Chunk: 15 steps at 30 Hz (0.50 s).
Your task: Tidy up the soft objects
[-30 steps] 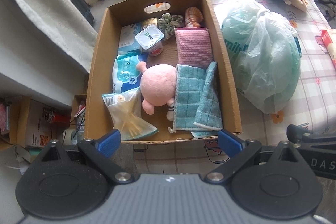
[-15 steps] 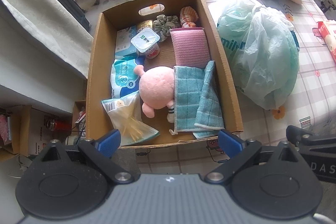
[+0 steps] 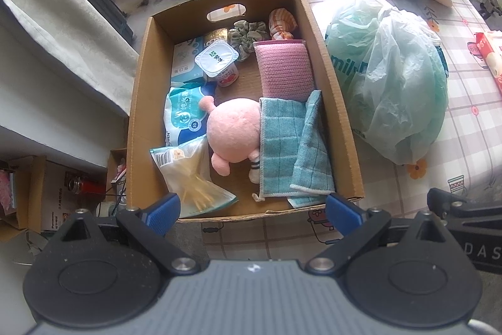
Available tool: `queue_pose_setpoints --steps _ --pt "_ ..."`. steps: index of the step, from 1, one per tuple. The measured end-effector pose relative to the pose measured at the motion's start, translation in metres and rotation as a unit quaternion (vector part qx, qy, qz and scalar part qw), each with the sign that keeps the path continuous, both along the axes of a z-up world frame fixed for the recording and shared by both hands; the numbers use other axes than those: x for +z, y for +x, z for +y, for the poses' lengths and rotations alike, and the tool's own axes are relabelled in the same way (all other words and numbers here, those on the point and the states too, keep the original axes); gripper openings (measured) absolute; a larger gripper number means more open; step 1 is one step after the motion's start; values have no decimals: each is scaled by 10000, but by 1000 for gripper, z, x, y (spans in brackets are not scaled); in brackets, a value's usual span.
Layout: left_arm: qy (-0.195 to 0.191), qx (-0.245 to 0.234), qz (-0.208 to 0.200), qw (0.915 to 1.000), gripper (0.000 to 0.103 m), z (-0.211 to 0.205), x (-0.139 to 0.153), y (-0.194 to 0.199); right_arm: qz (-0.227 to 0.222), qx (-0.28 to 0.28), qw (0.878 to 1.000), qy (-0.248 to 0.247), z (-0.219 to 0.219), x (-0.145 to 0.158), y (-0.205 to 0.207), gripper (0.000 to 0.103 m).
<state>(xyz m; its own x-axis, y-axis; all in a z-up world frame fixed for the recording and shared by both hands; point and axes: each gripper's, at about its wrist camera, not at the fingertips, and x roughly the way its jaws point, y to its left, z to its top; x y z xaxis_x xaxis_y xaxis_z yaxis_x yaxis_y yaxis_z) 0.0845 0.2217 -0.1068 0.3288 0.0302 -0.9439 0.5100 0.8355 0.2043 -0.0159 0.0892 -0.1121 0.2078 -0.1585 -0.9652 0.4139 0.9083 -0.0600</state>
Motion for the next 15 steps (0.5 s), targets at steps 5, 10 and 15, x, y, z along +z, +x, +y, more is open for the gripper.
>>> queue_pose_setpoints --steps 5,10,15 --pt "11 -16 13 10000 100 -1 -2 0 3 -4 10000 3 0 -1 0 102" --pt "12 -14 14 10000 100 -1 -2 1 2 0 10000 6 0 -1 1 102" --pt "5 4 31 10000 100 0 -4 3 2 3 10000 0 0 -1 2 102"
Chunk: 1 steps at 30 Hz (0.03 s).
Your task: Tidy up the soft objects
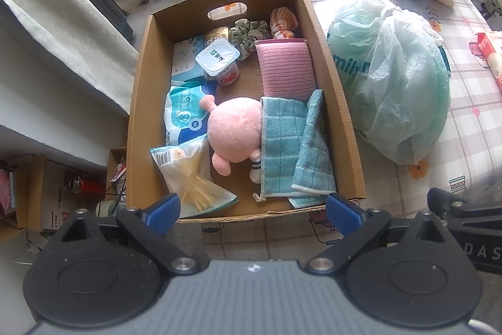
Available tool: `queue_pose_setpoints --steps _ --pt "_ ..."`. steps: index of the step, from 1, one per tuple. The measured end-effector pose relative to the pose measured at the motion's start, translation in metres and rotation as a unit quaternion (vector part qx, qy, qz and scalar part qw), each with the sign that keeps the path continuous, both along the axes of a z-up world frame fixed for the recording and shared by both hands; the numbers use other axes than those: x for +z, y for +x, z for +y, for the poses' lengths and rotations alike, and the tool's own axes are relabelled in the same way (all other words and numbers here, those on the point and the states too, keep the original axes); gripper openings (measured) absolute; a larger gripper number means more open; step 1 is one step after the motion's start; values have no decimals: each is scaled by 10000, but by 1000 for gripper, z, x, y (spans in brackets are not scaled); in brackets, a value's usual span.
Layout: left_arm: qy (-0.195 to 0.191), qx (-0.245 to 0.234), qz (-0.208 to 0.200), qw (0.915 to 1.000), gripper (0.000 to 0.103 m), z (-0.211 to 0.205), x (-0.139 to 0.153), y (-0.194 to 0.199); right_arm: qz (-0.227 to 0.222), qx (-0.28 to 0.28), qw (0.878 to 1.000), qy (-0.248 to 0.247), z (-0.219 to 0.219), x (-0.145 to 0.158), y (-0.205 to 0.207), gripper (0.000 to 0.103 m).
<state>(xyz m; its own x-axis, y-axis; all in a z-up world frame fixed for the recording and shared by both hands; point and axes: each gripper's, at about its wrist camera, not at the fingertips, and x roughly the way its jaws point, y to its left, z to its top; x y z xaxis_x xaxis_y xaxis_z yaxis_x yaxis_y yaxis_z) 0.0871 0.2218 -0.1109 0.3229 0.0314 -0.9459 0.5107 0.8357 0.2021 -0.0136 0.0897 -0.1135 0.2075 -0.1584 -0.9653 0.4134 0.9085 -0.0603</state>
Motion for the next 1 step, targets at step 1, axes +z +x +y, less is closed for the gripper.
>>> queue_pose_setpoints --steps 1 --pt "0 1 0 10000 100 0 0 0 3 0 10000 3 0 0 0 102"
